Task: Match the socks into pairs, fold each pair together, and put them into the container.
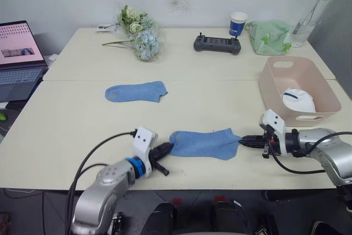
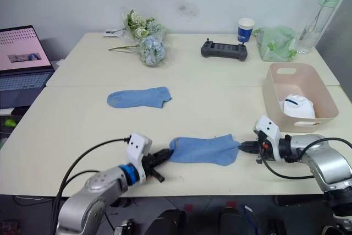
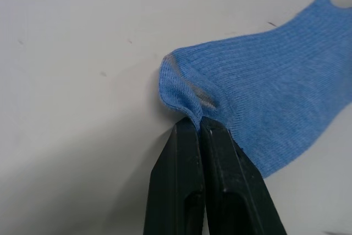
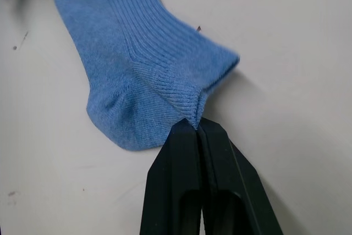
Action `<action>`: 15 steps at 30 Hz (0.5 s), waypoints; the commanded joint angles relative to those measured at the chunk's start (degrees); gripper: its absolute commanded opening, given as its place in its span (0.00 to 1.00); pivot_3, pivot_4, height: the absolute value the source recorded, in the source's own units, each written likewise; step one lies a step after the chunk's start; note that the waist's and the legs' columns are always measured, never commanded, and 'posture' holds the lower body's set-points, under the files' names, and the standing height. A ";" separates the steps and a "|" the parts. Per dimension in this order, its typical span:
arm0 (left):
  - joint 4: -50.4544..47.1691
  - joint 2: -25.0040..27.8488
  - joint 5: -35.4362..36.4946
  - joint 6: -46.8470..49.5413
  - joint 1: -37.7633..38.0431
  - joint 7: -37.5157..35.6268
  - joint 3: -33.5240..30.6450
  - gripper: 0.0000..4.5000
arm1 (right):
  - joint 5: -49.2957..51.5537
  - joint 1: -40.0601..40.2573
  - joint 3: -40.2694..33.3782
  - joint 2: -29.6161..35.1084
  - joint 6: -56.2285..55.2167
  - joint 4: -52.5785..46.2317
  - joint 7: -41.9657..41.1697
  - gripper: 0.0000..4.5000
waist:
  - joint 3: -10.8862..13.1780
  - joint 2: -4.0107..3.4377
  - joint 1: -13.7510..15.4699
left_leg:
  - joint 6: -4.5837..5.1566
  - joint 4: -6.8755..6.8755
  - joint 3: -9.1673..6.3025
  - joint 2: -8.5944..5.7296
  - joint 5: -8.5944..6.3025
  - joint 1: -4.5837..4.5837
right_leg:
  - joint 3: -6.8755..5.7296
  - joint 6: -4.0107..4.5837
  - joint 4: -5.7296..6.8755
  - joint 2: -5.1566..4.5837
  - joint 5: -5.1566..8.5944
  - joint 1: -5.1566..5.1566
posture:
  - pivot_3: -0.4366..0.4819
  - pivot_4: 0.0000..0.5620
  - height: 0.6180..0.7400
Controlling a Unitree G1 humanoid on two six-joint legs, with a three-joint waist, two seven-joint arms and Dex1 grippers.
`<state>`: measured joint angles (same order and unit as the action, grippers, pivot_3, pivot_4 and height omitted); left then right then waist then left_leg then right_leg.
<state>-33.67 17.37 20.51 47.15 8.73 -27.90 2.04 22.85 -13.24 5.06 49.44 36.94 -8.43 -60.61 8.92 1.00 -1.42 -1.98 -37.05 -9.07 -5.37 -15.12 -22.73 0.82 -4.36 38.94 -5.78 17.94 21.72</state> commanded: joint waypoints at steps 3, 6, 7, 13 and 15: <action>-3.70 -0.85 0.65 -1.13 2.91 3.46 -0.27 0.05 | -0.42 -1.47 0.32 0.75 0.39 -0.08 -1.86 0.00 | -0.01 -0.02 0.11 | 0.00 0.00 0.04 0.01 0.00 0.03 | 0.01 0.00 0.02 0.00 0.00 -0.01 | 0.48 0.27 1.00; -4.11 -0.61 1.16 -1.69 3.30 3.74 -0.61 0.21 | -0.65 -1.22 -0.08 0.80 0.28 0.55 -2.29 0.15 | -0.01 -0.02 0.19 | 0.00 0.00 0.06 0.00 0.00 0.02 | 0.01 0.01 0.00 0.00 0.00 -0.03 | 0.48 0.27 1.00; -4.35 -0.12 1.71 -1.74 3.66 3.44 -1.22 0.27 | -0.71 -0.93 -0.50 1.03 0.05 1.00 -2.40 0.21 | -0.01 -0.02 0.25 | 0.00 0.00 0.05 0.01 0.00 0.03 | 0.00 0.01 0.00 0.00 0.00 -0.03 | 0.48 0.27 1.00; -3.61 7.03 7.56 -3.86 5.70 -4.11 -8.81 0.70 | 1.68 0.97 -5.47 1.05 1.73 2.47 -1.86 0.68 | -0.01 -0.03 0.39 | 0.00 0.03 0.05 0.03 0.00 0.03 | 0.01 0.03 0.00 0.01 0.01 -0.01 | 0.48 0.27 1.00; -1.80 9.39 8.66 -4.94 4.84 -6.65 -10.11 0.85 | 1.98 1.66 -6.22 0.54 2.39 2.45 -1.08 0.83 | -0.01 -0.03 0.44 | 0.00 0.03 0.06 0.01 0.00 0.03 | 0.02 0.03 -0.01 0.01 0.01 -0.02 | 0.48 0.27 1.00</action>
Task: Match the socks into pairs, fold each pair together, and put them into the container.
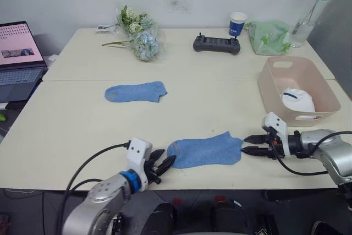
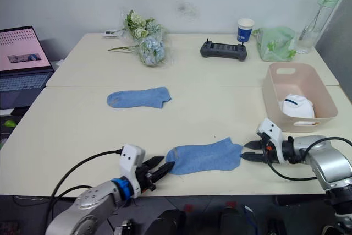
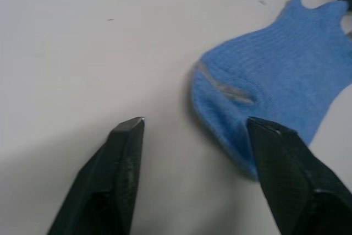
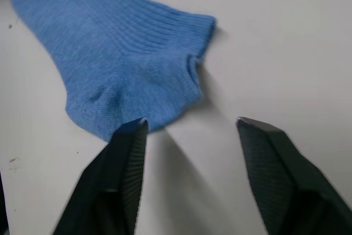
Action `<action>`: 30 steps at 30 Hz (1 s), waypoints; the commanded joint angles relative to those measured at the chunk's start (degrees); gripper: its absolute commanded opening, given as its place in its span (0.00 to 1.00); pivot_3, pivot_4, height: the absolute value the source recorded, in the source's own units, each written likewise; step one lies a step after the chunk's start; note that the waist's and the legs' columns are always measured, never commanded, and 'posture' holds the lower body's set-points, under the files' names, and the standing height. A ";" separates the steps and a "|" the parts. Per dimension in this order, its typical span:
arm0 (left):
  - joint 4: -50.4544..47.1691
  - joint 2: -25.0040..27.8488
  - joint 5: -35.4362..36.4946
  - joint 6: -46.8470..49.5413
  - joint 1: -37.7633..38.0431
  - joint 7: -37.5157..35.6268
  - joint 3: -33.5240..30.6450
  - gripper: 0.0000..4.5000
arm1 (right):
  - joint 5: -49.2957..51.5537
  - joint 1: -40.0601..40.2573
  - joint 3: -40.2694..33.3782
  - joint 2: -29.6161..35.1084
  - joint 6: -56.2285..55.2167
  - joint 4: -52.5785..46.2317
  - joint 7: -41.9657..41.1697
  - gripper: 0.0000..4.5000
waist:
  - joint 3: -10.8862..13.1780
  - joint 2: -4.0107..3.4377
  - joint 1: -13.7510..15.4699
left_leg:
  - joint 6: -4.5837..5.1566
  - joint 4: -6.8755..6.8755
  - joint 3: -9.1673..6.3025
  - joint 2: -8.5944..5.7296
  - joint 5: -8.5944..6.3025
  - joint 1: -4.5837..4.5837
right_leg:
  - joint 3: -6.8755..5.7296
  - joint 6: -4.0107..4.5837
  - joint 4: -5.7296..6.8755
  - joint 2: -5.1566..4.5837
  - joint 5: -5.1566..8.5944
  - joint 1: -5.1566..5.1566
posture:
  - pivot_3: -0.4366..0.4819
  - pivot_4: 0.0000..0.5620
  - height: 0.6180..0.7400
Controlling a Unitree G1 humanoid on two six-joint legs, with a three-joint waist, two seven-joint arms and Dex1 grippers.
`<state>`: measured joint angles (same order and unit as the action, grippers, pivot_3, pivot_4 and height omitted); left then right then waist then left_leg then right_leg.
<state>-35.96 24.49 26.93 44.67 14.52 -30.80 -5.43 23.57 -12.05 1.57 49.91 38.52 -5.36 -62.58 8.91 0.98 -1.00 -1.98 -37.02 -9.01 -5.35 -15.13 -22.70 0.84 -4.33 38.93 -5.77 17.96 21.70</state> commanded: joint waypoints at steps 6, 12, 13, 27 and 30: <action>9.38 6.24 1.60 -5.52 -7.93 -9.29 -0.32 1.00 | 2.88 1.59 -3.54 -4.84 3.76 -1.92 5.48 0.83 | -0.01 0.00 -0.04 | 0.00 0.00 -0.02 0.00 0.00 0.03 | -0.03 0.00 -0.03 -0.01 0.00 -0.06 | 0.48 0.27 1.00; 13.98 7.29 -2.16 -9.13 -11.02 -10.77 5.25 0.96 | 2.55 1.66 -2.76 -6.42 3.97 -2.04 7.31 0.75 | -0.01 0.00 -0.54 | 0.00 0.04 -0.04 0.02 0.00 0.15 | -0.02 0.00 -0.02 0.01 0.00 -0.15 | 0.48 0.27 1.00; 14.35 7.30 -2.85 -9.81 -11.29 -10.92 6.22 0.91 | 2.81 1.77 -2.70 -6.54 3.98 -2.26 7.20 0.70 | -0.01 0.00 -0.51 | 0.00 0.04 -0.06 0.02 0.00 0.19 | -0.03 0.00 -0.03 0.01 0.00 -0.20 | 0.48 0.27 1.00; 15.34 6.80 -4.07 -14.02 -11.58 -12.63 10.24 0.00 | 7.04 4.42 -3.97 -5.56 7.64 -6.92 6.12 0.00 | -0.01 0.00 -0.43 | 0.01 0.04 -0.09 -0.01 -0.01 0.18 | -0.03 0.00 -0.07 -0.01 0.00 -0.21 | 0.48 0.27 1.00; 16.53 6.30 -5.41 -14.70 -13.21 -12.14 11.05 0.00 | 7.64 5.08 -5.40 -4.66 8.32 -7.60 6.63 0.00 | 0.00 0.00 -0.42 | 0.03 0.04 -0.08 -0.01 -0.02 0.18 | -0.03 0.00 -0.07 -0.01 0.00 -0.21 | 0.48 0.27 1.00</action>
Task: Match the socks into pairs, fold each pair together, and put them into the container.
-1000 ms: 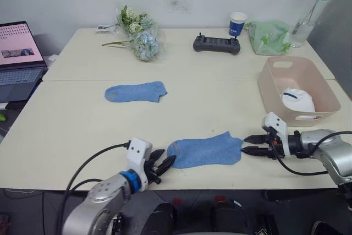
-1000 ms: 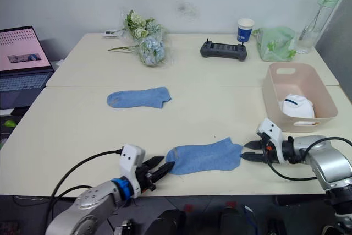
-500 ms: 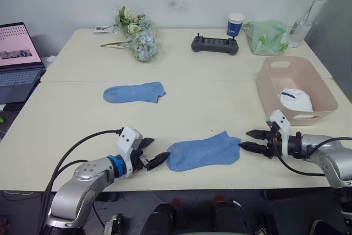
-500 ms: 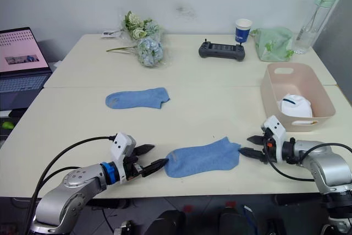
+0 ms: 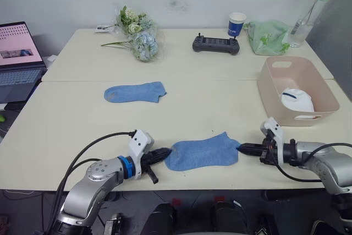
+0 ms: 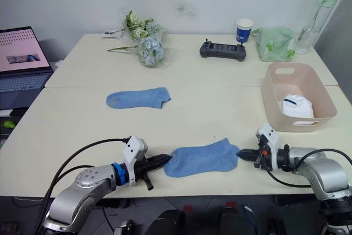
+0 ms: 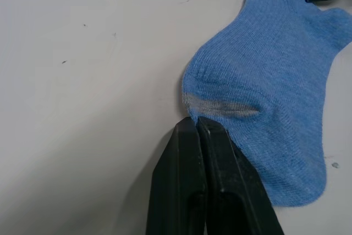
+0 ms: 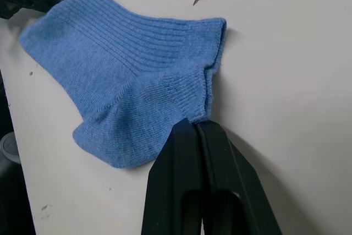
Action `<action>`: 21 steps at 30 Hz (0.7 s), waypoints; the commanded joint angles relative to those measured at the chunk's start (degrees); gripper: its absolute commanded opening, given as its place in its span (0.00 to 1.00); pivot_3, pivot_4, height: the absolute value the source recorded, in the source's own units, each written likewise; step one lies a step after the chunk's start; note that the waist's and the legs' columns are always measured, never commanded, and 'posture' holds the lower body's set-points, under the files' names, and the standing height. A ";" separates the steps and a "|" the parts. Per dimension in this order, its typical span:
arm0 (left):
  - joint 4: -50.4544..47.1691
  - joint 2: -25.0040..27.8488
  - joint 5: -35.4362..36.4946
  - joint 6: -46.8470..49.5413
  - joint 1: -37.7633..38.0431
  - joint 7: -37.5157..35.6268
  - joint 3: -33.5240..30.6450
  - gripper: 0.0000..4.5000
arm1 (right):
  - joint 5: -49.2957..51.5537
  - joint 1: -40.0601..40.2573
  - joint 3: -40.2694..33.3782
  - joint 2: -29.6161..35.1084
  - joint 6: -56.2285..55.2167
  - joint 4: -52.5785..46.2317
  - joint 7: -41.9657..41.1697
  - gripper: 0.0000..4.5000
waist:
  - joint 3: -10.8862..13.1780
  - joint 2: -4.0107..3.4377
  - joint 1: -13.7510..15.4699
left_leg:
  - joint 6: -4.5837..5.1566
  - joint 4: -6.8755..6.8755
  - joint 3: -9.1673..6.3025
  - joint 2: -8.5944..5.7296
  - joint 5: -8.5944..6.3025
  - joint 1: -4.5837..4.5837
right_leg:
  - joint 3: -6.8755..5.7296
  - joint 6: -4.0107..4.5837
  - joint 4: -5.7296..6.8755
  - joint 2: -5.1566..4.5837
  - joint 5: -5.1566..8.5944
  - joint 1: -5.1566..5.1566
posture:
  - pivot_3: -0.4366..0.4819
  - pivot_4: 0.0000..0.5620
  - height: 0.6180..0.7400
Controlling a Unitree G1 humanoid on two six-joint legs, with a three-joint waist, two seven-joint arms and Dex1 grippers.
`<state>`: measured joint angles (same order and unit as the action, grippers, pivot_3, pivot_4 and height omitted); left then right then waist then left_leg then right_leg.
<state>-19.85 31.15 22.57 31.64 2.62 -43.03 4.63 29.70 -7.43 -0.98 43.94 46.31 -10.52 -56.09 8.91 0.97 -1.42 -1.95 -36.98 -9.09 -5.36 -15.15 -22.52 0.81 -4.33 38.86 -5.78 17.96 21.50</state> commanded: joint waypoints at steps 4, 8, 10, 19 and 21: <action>2.04 -0.65 -2.40 -1.92 -3.42 0.50 2.15 0.00 | 1.94 1.17 -4.84 2.21 1.04 -2.59 0.93 0.00 | 0.00 0.00 0.09 | 0.01 -0.01 0.00 -0.01 0.00 -0.01 | -0.01 0.00 0.00 0.00 0.00 -0.01 | 0.48 0.27 1.00; 2.78 -0.74 -2.92 -2.17 -4.63 0.11 2.76 0.00 | 2.72 2.34 -6.07 3.59 1.95 -3.29 0.13 0.00 | 0.00 0.00 0.08 | 0.01 -0.01 0.01 -0.02 0.00 0.00 | -0.01 -0.01 0.00 -0.01 0.00 -0.02 | 0.48 0.27 1.00; 3.47 -0.96 -3.30 -2.43 -5.36 -0.04 3.10 0.00 | 3.38 3.06 -6.01 4.26 2.72 -4.20 -0.44 0.00 | 0.00 0.00 0.09 | 0.01 -0.01 0.00 -0.01 -0.01 0.00 | -0.02 -0.01 0.00 0.00 0.00 -0.02 | 0.48 0.27 1.00; 4.89 -1.58 -3.62 -4.25 -5.76 0.15 2.10 0.13 | 2.06 3.41 -6.23 3.22 0.65 -5.24 2.54 0.14 | 0.01 0.01 0.10 | 0.01 -0.01 0.00 -0.01 0.00 0.00 | -0.02 -0.01 0.00 0.00 0.00 -0.02 | 0.48 0.27 1.00; 4.90 -1.54 -3.13 -4.88 -5.79 0.15 1.04 0.27 | 2.59 3.13 -7.15 3.65 0.76 -5.06 2.53 0.30 | 0.01 0.01 0.09 | 0.01 -0.01 0.01 -0.01 0.00 0.00 | -0.01 -0.01 0.00 0.00 0.00 -0.02 | 0.48 0.27 1.00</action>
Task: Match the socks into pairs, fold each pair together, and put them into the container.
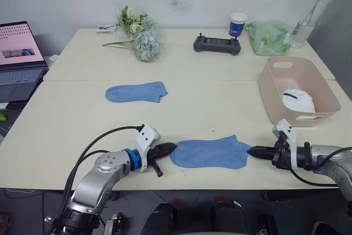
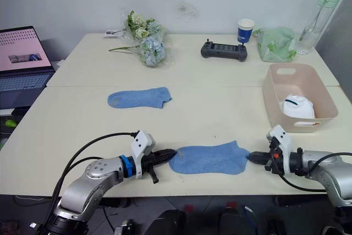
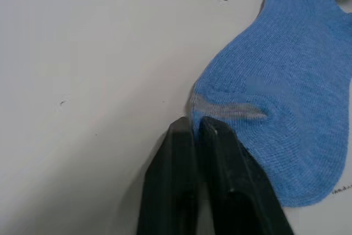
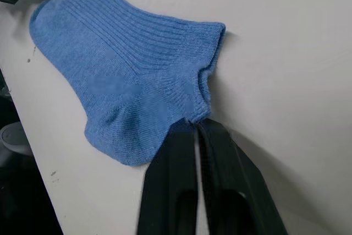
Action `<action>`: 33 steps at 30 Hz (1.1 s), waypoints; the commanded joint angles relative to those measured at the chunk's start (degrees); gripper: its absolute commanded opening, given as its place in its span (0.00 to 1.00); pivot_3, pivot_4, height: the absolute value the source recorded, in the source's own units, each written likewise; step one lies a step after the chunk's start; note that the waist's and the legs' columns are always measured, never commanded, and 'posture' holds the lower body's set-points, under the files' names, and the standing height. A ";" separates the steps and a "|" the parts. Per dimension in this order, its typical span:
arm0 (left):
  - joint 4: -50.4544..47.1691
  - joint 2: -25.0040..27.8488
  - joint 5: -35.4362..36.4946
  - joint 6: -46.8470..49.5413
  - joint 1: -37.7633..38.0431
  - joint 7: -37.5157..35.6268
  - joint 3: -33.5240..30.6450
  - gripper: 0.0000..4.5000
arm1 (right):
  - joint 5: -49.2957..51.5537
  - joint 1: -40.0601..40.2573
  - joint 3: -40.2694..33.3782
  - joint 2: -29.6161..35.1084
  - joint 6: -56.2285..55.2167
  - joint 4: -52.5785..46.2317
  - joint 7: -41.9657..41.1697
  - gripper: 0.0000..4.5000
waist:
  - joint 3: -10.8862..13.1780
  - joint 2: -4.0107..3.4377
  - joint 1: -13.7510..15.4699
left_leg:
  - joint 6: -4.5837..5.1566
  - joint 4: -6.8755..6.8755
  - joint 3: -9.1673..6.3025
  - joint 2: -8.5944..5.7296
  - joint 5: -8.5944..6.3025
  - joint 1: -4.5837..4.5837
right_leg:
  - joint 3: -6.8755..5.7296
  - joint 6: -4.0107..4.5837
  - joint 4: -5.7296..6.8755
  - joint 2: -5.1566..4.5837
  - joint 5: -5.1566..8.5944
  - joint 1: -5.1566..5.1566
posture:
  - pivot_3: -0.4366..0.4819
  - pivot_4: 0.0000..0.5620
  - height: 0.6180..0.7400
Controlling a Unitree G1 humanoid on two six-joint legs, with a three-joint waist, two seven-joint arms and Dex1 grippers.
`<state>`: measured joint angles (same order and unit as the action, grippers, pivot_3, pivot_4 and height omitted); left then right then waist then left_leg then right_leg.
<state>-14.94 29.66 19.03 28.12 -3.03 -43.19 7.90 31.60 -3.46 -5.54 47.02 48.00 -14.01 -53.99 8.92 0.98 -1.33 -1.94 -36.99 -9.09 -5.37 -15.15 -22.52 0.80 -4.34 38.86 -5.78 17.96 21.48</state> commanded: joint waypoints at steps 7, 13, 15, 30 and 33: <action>1.08 4.10 -0.69 -8.69 -2.96 -3.74 -5.40 0.61 | -1.59 -4.93 -1.94 3.01 -6.27 -0.96 -1.63 0.46 | 0.02 0.01 -0.12 | 0.00 0.00 -0.01 0.02 0.00 -0.01 | -0.03 0.00 0.01 0.01 0.00 0.02 | 0.48 0.27 1.00; -0.04 2.38 -0.77 -10.32 -6.75 -7.55 -0.27 0.40 | -4.03 -10.50 5.61 -4.66 -11.49 -4.06 0.26 0.24 | 0.02 0.02 -0.22 | -0.02 0.03 -0.03 0.02 0.01 -0.01 | -0.05 -0.01 -0.02 0.01 0.00 0.02 | 0.48 0.27 1.00; 1.10 1.18 -2.40 -11.17 -7.82 -8.45 2.99 0.25 | -7.86 -11.23 9.89 -7.29 -15.71 -4.03 1.15 0.07 | 0.02 0.02 -0.23 | -0.02 0.02 -0.03 0.01 0.01 -0.04 | -0.04 -0.01 -0.03 0.00 0.00 0.03 | 0.48 0.27 1.00; 9.32 0.95 -10.65 -17.55 -7.49 -7.51 6.37 0.01 | -19.46 -2.22 10.45 -5.19 -33.57 5.75 1.79 0.00 | 0.00 0.00 -0.17 | -0.03 0.01 -0.06 -0.01 0.02 0.06 | -0.02 -0.01 0.01 0.02 0.00 -0.02 | 0.48 0.27 1.00; 8.39 1.96 -8.78 -18.30 -7.11 -8.62 4.47 0.01 | -16.43 -1.61 7.74 -3.67 -32.24 3.05 0.22 0.00 | 0.01 0.00 -0.20 | -0.02 0.02 -0.06 -0.01 0.01 0.06 | -0.03 -0.01 0.01 0.02 0.00 -0.02 | 0.48 0.27 1.00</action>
<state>-5.17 31.12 8.99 10.61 -10.46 -51.07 14.32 13.19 -5.14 4.43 42.78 15.29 -8.58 -52.79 8.92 0.98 -1.52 -1.97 -36.97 -9.15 -5.37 -15.14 -22.46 0.77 -4.35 38.87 -5.76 17.96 21.46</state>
